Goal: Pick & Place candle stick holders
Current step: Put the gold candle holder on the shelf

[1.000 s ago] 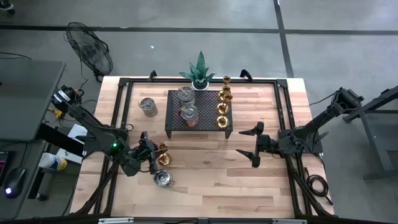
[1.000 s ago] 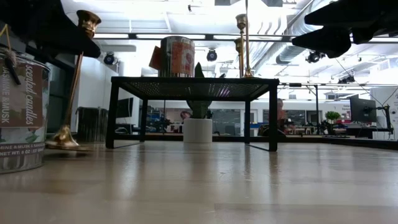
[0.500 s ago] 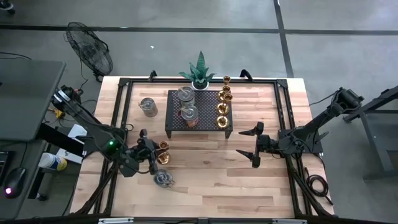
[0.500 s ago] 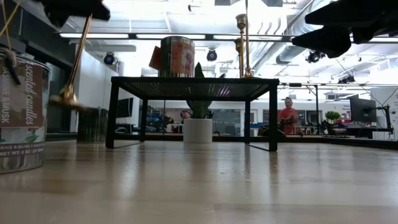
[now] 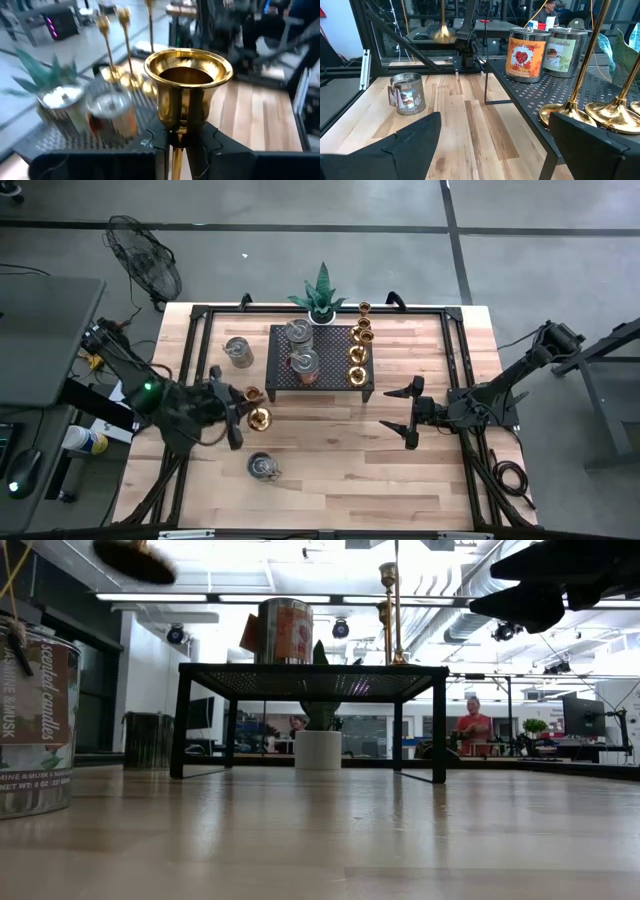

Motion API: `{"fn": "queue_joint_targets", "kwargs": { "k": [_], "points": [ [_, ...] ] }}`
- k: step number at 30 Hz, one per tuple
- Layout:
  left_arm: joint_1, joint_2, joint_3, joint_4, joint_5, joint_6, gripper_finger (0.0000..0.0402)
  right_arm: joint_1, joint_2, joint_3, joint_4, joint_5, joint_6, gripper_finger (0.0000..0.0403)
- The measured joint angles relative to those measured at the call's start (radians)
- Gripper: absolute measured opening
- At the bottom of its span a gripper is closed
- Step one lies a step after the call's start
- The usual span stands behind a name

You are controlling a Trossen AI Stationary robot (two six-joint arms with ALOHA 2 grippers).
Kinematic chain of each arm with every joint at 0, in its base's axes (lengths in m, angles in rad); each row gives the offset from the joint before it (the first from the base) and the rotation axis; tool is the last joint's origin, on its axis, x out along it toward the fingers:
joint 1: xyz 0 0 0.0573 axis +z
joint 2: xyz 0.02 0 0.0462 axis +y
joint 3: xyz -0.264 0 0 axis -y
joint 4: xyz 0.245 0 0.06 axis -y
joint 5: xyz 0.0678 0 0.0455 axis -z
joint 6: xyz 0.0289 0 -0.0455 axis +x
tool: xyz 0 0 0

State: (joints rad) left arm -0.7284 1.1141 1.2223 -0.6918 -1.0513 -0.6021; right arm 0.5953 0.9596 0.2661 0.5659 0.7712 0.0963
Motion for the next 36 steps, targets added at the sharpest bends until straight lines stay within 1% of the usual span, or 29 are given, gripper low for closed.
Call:
{"fn": "queue_joint_targets", "kwargs": {
  "k": [4,8,13,17,23,28,36],
  "points": [
    [0.062,0.0,0.112,-0.013,0.008,0.102,0.0031,0.0,0.0,0.0,0.0,0.006,0.0,0.0362],
    [0.158,0.0,0.196,-0.014,0.061,0.22,0.0031,0.0,0.0,0.0,0.0,0.007,0.0,0.0362],
    [0.307,0.002,0.251,-0.014,0.161,0.337,0.0031,0.0,0.0,0.0,0.0,0.007,0.0,0.0362],
    [0.423,0.001,0.28,0.003,0.266,0.417,0.0031,0.0,0.0,0.0,0.0,-0.01,0.0,0.0362],
    [0.605,0.002,0.287,0.152,0.412,0.607,0.0032,0.0,0.0,0.0,0.0,-0.056,0.0,0.0362],
    [0.782,0.02,0.289,0.248,0.597,0.703,0.0032,0.0,0.0,0.0,0.0,-0.061,0.0,0.0362],
    [1.047,0.13,0.288,0.353,0.985,0.755,0.0032,0.0,0.0,0.0,0.0,-0.061,0.0,0.0362]
  ]
}}
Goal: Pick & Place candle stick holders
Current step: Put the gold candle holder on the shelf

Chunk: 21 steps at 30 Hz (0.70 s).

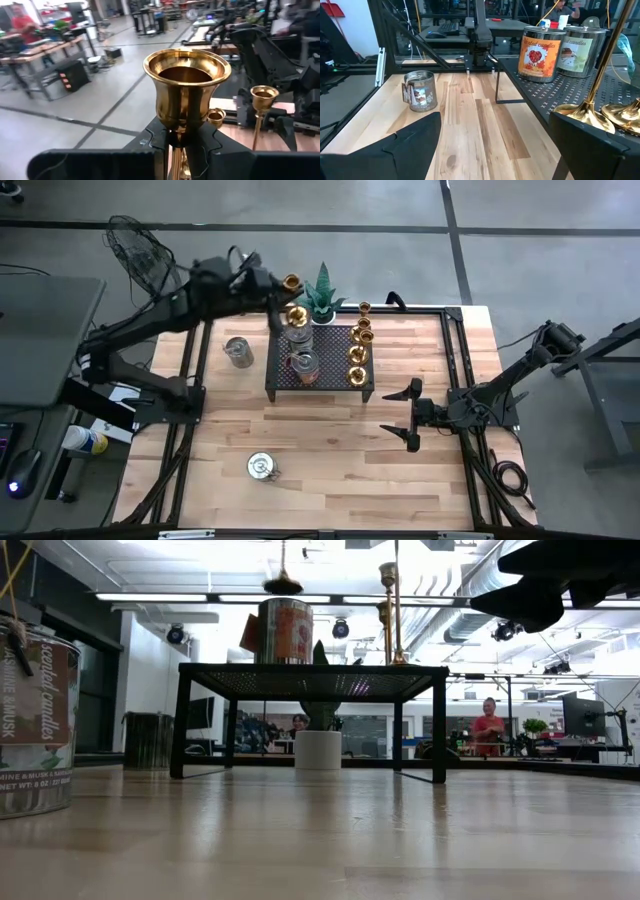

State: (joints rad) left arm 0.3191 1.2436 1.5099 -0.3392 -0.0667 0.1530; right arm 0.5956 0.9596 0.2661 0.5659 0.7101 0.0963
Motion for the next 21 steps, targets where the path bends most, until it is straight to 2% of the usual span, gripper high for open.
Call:
{"fn": "queue_joint_targets", "kwargs": {
  "k": [4,8,21],
  "points": [
    [0.09,0.063,-0.001,0.084,0.168,-0.001,0.0032,0.0,0.0,0.0,0.0,0.0,0.0,0.0362],
    [0.148,0.123,-0.001,0.155,0.293,-0.004,0.0032,0.0,0.0,0.0,0.0,0.0,0.0,0.0362],
    [0.172,0.299,-0.001,0.243,0.504,0.025,0.0032,0.0,0.0,0.0,0.0,0.0,0.0,0.0362]
  ]
}}
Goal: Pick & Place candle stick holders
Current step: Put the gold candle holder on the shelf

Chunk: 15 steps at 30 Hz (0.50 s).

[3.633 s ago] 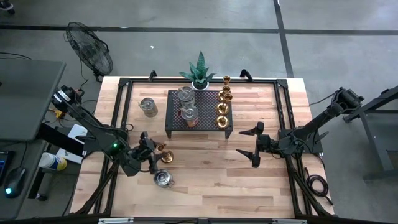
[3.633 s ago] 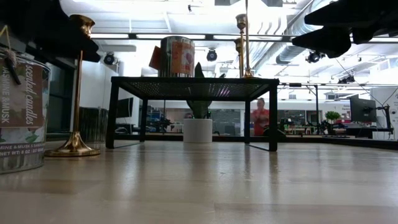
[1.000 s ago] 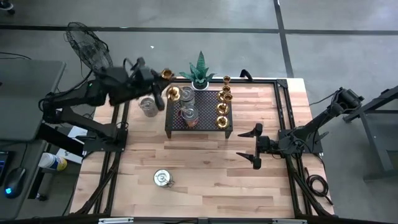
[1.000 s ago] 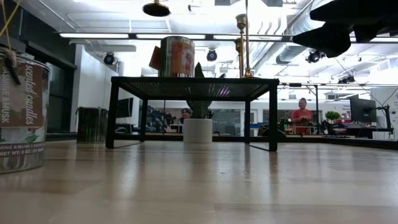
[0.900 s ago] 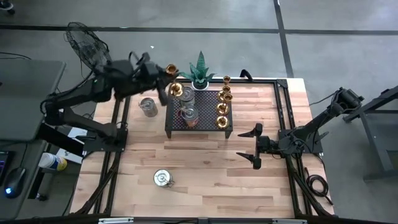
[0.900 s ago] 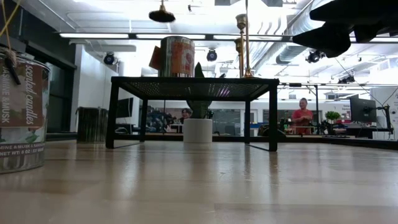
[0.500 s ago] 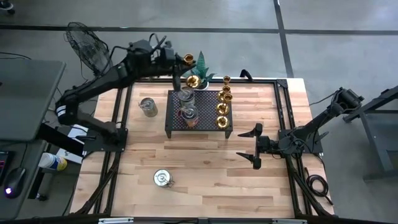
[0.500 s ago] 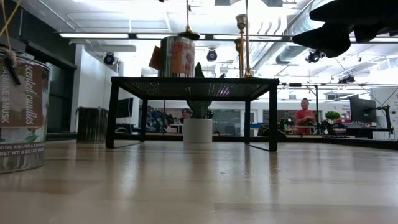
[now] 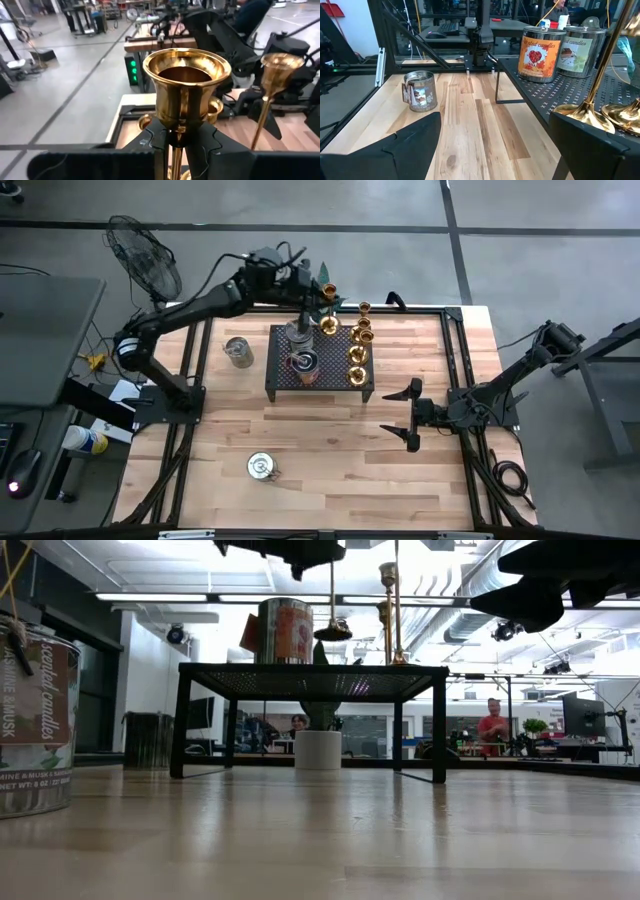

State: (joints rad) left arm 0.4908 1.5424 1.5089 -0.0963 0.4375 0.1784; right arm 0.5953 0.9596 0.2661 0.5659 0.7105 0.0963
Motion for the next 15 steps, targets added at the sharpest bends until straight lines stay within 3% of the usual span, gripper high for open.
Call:
{"fn": "queue_joint_targets", "kwargs": {
  "k": [15],
  "points": [
    [0.001,0.122,-0.001,0.022,0.023,0.027,0.0032,0.0,0.0,0.0,0.0,0.0,0.0,0.0362]
  ]
}}
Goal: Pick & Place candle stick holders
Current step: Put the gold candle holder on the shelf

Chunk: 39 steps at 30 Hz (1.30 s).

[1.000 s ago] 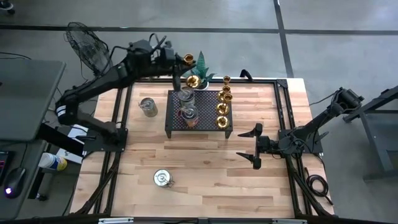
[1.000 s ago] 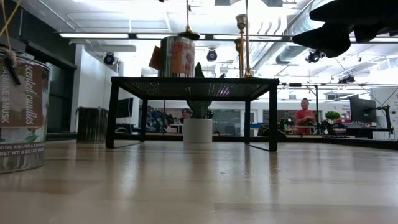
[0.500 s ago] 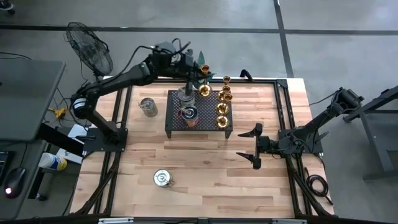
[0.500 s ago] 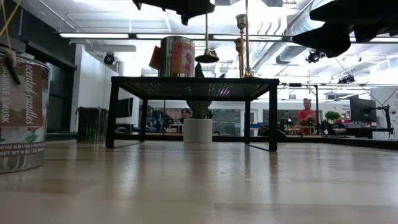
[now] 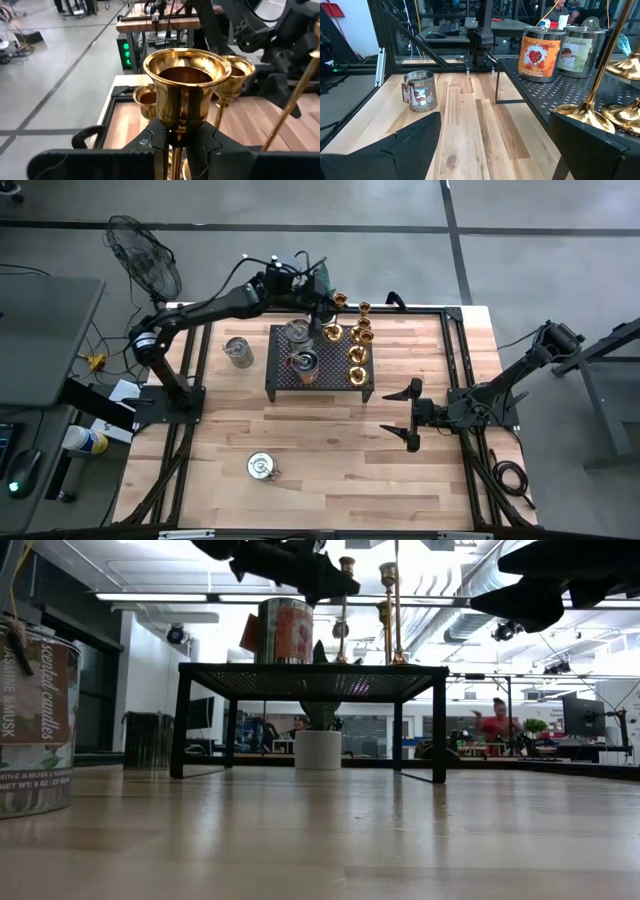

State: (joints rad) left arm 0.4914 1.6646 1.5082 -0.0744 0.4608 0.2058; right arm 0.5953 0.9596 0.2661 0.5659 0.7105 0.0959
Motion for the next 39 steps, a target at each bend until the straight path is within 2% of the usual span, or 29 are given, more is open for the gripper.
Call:
{"fn": "queue_joint_targets", "kwargs": {
  "k": [12,39],
  "points": [
    [0.0,0.061,0.0,0.023,-0.018,-0.002,0.0032,0.0,0.0,0.0,0.0,0.0,0.0,0.0362],
    [-0.001,0.076,0.001,0.039,-0.017,-0.037,0.0032,0.0,0.0,0.0,0.0,0.0,0.0,0.0362]
  ]
}}
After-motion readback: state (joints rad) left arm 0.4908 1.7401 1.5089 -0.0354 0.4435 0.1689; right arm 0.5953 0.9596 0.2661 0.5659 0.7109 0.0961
